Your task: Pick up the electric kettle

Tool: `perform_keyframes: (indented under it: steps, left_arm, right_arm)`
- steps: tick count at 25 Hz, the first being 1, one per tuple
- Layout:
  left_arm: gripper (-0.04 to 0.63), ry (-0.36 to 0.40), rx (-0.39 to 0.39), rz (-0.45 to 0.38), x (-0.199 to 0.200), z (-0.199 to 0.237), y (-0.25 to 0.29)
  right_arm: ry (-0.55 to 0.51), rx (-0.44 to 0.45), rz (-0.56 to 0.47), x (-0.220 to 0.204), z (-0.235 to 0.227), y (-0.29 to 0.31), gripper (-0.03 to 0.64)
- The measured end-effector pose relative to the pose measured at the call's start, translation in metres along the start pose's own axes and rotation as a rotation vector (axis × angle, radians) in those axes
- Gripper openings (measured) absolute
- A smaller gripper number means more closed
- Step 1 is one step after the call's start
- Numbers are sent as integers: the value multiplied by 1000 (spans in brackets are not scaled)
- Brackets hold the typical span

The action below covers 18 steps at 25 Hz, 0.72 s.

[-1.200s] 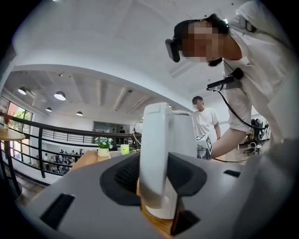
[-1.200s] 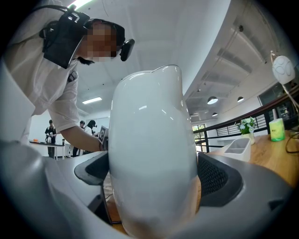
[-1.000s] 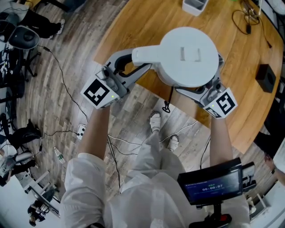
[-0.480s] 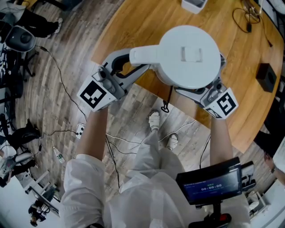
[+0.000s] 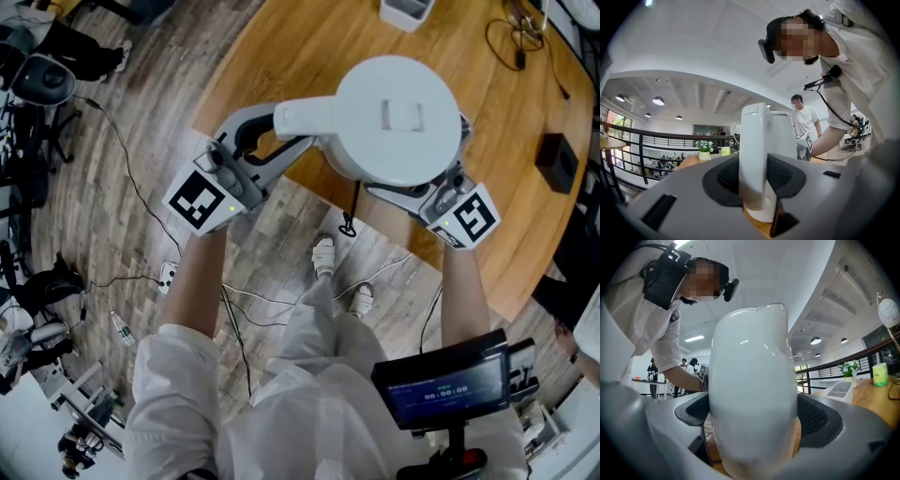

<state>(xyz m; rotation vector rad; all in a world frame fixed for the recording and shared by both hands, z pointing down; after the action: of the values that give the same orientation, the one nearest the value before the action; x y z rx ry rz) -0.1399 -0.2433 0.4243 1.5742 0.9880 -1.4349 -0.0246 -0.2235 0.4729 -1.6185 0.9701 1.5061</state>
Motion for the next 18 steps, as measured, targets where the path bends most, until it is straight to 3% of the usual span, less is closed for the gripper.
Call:
perform_keyframes:
  steps: [9,18]
  left_arm:
    - [132,0,12,-44,10,1,0]
    - [132,11,23,-72,51,-9,2]
  right_arm:
    - [-15,1,-24,12,-1,0,566]
    - [-36,5,-32,52,5,-12,566]
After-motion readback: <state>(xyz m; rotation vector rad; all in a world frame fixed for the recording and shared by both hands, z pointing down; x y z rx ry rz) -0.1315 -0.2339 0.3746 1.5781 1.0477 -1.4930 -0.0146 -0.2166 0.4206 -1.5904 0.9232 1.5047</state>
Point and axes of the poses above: the fingertips, and each gripper's own axes: y forward along the fingers, z to its left, x out of its top, the point moved 1 cm from there along -y, backward along the fingers, and after that the axes turned 3 degrees about -x, right-handed, at the moved point
